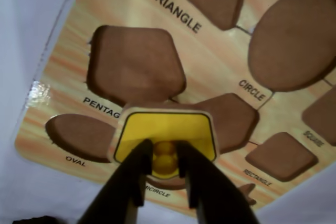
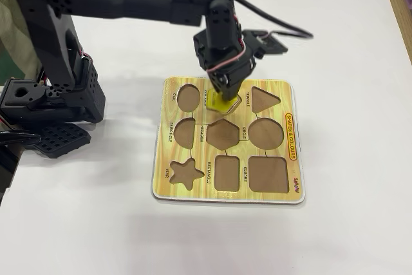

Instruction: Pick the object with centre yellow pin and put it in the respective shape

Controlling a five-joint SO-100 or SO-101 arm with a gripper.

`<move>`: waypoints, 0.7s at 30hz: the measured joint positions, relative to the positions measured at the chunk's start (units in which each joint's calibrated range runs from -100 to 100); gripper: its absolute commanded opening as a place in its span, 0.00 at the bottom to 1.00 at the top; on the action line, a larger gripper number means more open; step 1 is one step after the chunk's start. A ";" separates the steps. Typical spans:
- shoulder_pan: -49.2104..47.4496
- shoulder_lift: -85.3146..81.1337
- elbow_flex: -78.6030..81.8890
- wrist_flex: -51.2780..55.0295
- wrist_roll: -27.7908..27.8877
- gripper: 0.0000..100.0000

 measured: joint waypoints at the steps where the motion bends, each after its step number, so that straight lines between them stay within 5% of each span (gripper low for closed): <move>1: 0.00 0.43 0.00 -0.17 -0.10 0.02; 21: -5.61 1.98 0.00 -3.68 -3.07 0.02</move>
